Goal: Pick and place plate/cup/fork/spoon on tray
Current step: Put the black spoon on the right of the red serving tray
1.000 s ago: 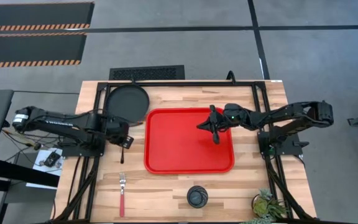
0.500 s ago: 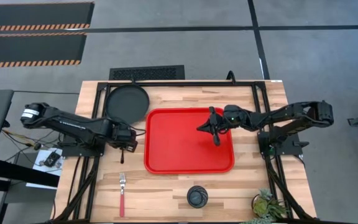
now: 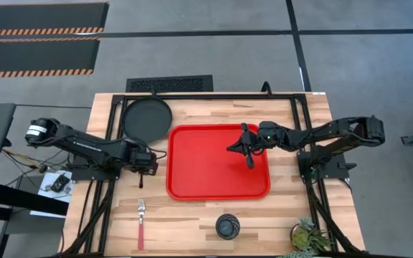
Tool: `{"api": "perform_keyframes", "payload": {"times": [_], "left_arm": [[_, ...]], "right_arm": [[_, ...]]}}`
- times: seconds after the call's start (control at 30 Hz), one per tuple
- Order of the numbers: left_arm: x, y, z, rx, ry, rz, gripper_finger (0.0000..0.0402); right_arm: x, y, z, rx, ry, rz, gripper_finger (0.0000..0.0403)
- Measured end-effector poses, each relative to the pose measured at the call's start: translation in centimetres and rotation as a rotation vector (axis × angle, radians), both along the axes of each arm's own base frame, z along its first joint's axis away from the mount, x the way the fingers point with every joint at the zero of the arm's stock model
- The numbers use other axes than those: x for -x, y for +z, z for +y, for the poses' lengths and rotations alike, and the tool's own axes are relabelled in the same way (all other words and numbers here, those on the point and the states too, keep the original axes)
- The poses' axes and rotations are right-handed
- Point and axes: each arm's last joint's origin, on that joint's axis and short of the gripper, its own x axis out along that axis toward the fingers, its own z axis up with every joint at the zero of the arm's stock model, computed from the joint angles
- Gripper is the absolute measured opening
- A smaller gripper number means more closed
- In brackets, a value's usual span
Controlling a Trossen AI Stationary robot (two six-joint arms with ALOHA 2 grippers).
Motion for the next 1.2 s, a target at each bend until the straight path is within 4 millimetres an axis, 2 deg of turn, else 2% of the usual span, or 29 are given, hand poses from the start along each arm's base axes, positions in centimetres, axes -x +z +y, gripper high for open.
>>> {"api": "perform_keyframes", "payload": {"times": [0.2, 0.53, 0.77, 0.9, 1.03, 1.2], "left_arm": [[0.4, -0.7, 0.1, -0.018, -0.004, -0.004, 0.0130], [0.3, -0.7, -0.2, -0.050, -0.083, -0.011, 0.0011], [0.7, -0.4, -0.6, -0.091, -0.113, -0.034, 0.0003], [1.0, 0.5, -0.9, -0.138, -0.111, -0.107, 0.0002], [0.0, 2.2, -1.5, -0.216, -0.154, -0.273, 0.0002], [-2.2, 3.6, -1.6, -0.363, -0.176, -0.514, 0.0001]], "right_arm": [[0.0, 0.1, 0.0, 0.001, 0.000, -0.006, 0.0016], [0.0, 0.0, 0.0, 0.003, 0.000, -0.005, 0.0015], [0.0, 0.0, 0.0, 0.003, -0.001, -0.005, 0.0015], [0.0, 0.0, 0.0, -0.002, -0.006, -0.004, 0.0014], [0.0, 0.1, -0.1, -0.015, -0.033, -0.003, 0.0016], [-0.2, 0.5, -0.3, -0.040, -0.078, -0.053, 0.0014]]}}
